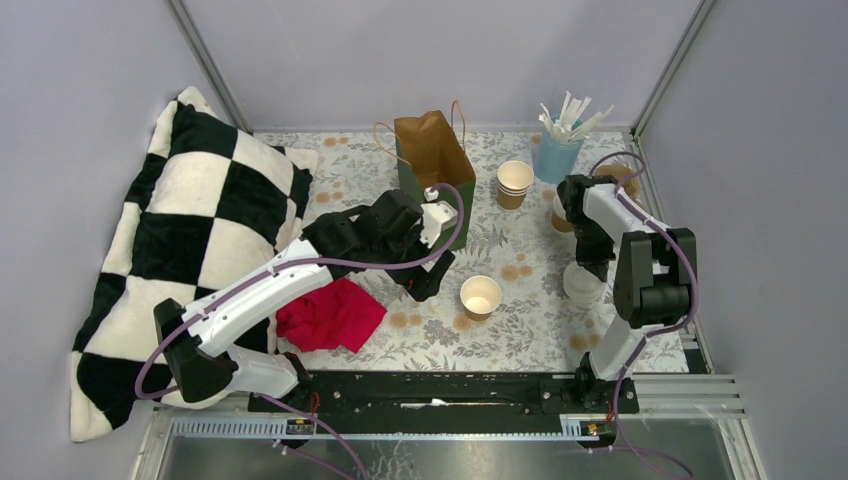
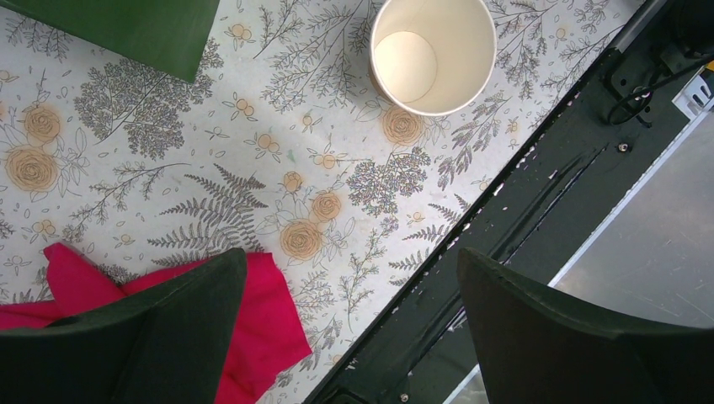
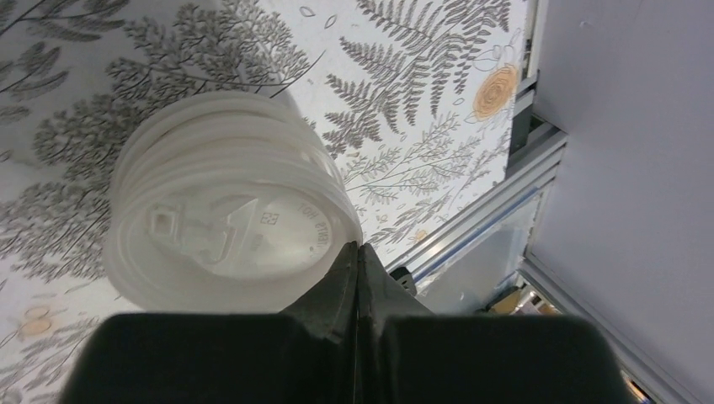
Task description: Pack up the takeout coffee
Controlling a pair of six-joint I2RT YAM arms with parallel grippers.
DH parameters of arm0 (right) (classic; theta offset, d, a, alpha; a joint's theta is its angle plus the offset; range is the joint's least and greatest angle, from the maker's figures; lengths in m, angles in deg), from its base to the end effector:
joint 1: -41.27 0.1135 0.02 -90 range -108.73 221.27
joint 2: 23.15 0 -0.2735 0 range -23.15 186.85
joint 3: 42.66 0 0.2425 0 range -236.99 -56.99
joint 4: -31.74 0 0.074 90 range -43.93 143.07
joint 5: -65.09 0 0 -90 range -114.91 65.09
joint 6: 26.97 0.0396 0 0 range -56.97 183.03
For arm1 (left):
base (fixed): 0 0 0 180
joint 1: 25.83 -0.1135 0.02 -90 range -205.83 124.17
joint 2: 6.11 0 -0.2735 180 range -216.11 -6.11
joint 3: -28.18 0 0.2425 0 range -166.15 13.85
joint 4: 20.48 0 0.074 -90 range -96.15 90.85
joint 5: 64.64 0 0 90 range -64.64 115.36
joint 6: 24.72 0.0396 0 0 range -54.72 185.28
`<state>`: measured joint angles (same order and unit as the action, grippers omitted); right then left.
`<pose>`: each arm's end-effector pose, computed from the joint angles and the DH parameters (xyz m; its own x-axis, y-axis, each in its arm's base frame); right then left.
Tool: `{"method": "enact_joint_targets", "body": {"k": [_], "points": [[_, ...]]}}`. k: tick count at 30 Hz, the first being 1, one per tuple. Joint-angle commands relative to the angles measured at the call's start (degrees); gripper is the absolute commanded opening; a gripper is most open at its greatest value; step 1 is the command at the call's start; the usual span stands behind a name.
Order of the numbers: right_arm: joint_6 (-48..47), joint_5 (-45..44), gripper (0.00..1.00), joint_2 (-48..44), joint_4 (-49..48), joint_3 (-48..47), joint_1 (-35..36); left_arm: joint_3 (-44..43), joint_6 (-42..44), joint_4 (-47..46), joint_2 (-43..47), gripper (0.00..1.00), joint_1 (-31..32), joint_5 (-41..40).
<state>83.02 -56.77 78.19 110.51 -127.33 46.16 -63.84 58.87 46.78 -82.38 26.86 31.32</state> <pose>0.2966 0.0044 0.2049 -0.9739 0.2081 -0.0905 0.2242 0.8203 -0.5262 0.1537 -0.2085 0.3563 -0.5641 0.5571 -0.6094 0.7721 0.6175 -0.1502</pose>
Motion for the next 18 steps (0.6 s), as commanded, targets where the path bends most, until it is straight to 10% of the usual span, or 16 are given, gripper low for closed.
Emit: {"method": "enact_joint_targets", "body": {"k": [1, 18], "points": [[0.8, 3.7, 0.00, -5.6, 0.1, 0.2, 0.5, -2.9, 1.0, -1.1, 0.1, 0.99, 0.3, -1.0], [-3.9, 28.1, 0.00, -17.2, -14.0, 10.7, -17.1, -3.4, 1.2, -1.1, 0.3, 0.99, 0.4, -1.4]]}}
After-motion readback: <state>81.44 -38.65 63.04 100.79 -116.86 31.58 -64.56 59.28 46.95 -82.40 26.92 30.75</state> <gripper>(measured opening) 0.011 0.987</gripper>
